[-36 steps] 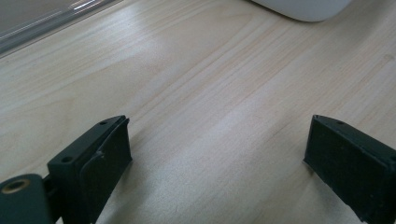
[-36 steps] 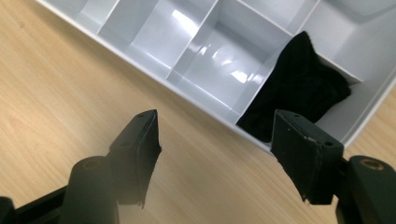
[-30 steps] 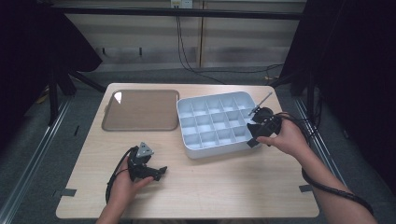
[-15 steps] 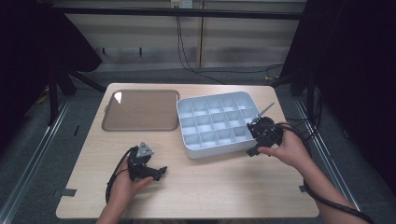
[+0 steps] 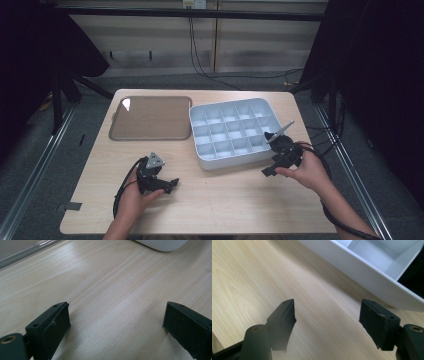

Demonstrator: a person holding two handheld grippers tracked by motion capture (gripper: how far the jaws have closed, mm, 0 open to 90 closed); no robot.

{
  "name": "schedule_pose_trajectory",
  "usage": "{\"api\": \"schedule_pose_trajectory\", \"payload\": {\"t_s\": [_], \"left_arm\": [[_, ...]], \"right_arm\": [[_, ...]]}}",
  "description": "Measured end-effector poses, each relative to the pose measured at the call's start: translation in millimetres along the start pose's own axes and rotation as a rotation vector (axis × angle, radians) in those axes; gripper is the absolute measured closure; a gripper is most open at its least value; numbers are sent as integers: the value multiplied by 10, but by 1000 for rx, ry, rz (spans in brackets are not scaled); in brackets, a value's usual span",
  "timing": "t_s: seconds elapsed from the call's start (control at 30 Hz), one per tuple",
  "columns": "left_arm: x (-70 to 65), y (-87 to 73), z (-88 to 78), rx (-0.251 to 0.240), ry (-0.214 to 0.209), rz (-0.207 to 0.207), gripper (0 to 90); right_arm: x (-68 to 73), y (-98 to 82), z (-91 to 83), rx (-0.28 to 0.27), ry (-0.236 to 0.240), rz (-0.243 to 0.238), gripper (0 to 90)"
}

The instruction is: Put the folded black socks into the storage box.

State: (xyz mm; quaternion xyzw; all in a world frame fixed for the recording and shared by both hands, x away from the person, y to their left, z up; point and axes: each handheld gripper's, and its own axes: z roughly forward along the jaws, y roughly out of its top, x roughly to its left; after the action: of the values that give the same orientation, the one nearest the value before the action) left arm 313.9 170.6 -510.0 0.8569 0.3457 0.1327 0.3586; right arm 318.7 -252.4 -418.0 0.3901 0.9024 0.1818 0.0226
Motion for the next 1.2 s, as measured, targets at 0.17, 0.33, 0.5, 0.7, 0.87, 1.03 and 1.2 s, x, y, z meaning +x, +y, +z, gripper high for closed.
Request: {"api": "schedule_pose_trajectory", "payload": {"t_s": [0.17,0.33,0.5,0.7,0.87,1.03,1.2], "left_arm": [[0,1,-1,2,1,0,63],[0,0,-1,1,1,0,63],[0,0,0,0,0,0,63],[0,1,-1,2,1,1,63],[0,1,-1,2,1,0,63],[0,0,0,0,0,0,63],[-1,0,-1,1,1,0,63]], "right_arm": [[58,-26,69,-10,15,-11,280],[115,-57,153,-25,30,-15,278],[152,-98,245,-38,43,-19,271],[197,-167,345,-48,69,-10,265],[220,-210,425,-58,76,-13,260],[252,-220,464,-75,79,-22,259],[278,-232,511,-85,84,-34,257]]}}
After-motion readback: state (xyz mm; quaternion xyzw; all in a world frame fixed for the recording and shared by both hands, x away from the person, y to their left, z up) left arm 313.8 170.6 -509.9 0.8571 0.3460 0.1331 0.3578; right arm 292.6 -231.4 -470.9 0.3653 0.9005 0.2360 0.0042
